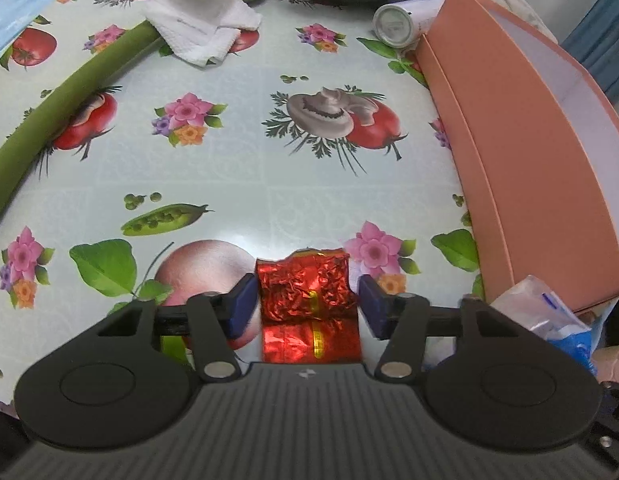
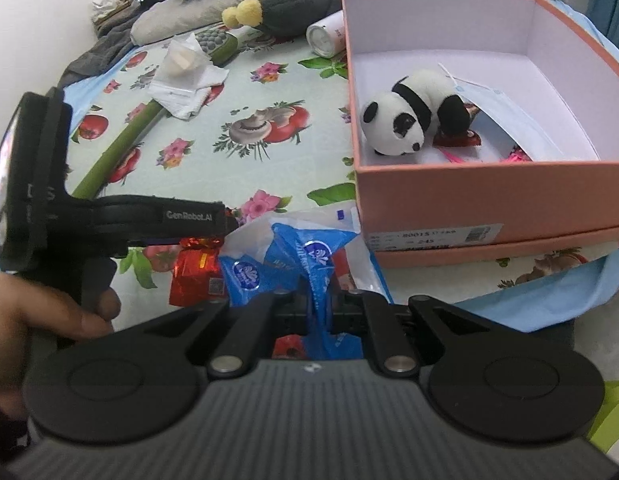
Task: Organize soft objects
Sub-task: 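Carry red wrapper in left gripper while right gripper carries blue packet over pink box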
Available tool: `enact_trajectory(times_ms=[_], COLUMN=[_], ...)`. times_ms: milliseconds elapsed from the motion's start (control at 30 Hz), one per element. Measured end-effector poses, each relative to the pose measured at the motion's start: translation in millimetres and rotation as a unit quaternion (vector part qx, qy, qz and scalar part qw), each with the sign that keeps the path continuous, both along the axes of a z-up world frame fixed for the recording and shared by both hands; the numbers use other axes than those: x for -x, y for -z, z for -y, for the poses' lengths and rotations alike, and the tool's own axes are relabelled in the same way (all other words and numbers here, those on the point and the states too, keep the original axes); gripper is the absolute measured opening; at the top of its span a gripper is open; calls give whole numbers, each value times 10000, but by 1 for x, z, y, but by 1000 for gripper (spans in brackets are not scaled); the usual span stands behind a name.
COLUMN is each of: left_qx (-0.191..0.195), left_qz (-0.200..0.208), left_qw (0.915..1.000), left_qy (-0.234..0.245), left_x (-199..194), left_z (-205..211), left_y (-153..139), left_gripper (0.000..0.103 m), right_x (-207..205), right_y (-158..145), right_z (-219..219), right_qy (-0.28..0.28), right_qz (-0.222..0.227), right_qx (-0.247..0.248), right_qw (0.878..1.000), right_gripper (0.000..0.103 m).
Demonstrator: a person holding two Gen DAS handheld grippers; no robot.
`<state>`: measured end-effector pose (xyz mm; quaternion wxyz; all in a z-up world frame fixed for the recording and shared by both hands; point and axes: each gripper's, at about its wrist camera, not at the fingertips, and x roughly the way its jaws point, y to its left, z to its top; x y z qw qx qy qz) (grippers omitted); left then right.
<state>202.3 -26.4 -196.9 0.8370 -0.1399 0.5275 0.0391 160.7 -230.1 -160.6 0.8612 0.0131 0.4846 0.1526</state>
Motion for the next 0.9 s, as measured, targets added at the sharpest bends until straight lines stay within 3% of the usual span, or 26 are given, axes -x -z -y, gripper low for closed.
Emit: enact_trajectory(times_ms=[300, 900], left_qx=[-82, 35], left_qz=[338, 1499], left_qw=[9990, 9872], left_qy=[264, 546], left_x=[14, 79], left_z=[-3, -9], left_y=[-30, -162], left_gripper=[57, 57], right_x=[9, 40], right_y=[-17, -98], right_z=[-9, -4], right_qy=[-153, 7], right_qz=[363, 1370], right_qx=[-19, -340], right_qw=[9992, 9900], right_gripper=[10, 10])
